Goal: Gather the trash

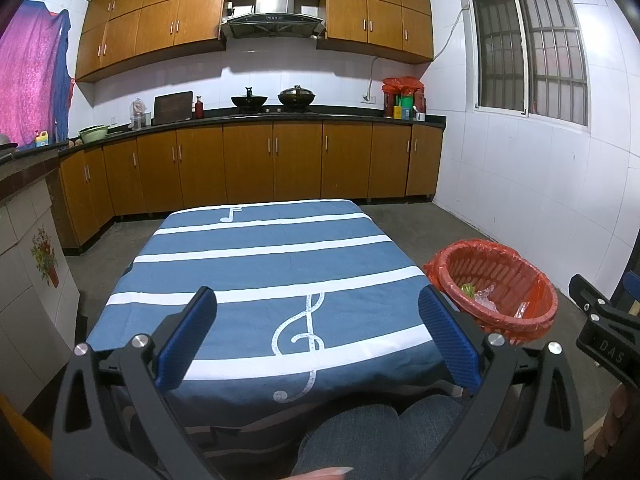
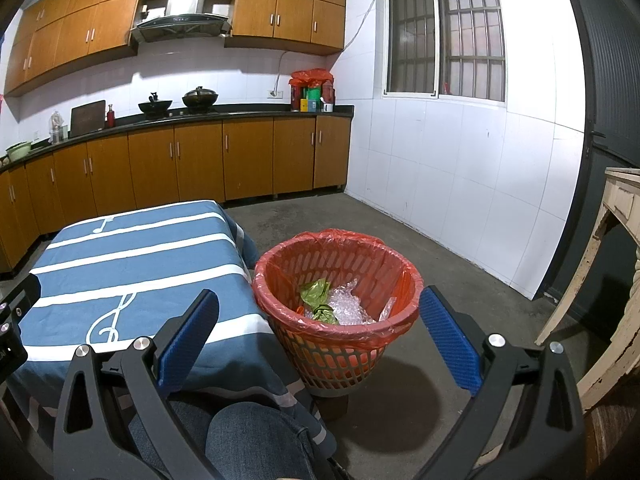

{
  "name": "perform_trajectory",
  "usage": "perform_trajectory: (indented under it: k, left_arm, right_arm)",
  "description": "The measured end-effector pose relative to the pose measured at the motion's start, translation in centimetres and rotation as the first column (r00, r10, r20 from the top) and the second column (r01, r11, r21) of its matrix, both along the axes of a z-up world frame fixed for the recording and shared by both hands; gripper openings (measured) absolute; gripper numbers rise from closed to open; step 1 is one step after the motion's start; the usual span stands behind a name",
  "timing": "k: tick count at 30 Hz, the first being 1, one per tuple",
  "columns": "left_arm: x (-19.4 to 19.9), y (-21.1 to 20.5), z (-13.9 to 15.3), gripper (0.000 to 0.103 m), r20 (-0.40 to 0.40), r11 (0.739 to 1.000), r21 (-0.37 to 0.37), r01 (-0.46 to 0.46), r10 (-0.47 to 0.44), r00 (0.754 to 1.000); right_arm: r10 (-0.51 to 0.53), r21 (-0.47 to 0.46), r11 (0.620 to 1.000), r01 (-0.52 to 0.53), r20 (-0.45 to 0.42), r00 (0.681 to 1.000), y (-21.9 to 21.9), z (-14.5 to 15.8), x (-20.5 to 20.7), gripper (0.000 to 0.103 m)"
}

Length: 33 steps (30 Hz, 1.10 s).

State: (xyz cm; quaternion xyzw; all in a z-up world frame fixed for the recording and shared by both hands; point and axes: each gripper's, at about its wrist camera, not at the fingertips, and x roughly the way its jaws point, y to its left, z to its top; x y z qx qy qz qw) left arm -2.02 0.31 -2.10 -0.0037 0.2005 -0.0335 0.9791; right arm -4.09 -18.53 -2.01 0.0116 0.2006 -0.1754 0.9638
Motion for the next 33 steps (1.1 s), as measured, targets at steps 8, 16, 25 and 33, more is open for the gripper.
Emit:
perform_trajectory:
  k: [8, 16, 25, 33]
  left_arm:
    - [0.07, 0.06, -0.22, 0.099, -0.002, 1.0, 0.001, 0.003, -0.003, 1.0]
    - [0.16, 0.11, -0.4, 0.099, -0.004, 1.0, 0.001, 0.005, -0.005, 1.0]
    - [0.16, 0.11, -0.35, 0.099, -0.005, 1.0, 0.001, 0.005, -0.005, 1.0]
    - [0.15, 0.1, -0.33, 0.099, -0.006, 1.0, 0.002, 0.005, -0.005, 1.0]
  right_arm:
    - [0.0, 0.0, 1.0, 0.0, -0.001, 1.0, -0.04, -0.05, 0.01, 0.1]
    - [0.0, 0.001, 1.0, 0.0, -0.002, 1.0, -0.06, -0.18, -0.1, 0.1]
    - [-0.001, 0.002, 1.0, 0.001, -0.003, 1.0, -0.04, -0.2, -0.15, 0.1]
    - [-0.001, 0.003, 1.0, 0.001, -0.005, 1.0, -0.06, -0.25, -0.25, 0.1]
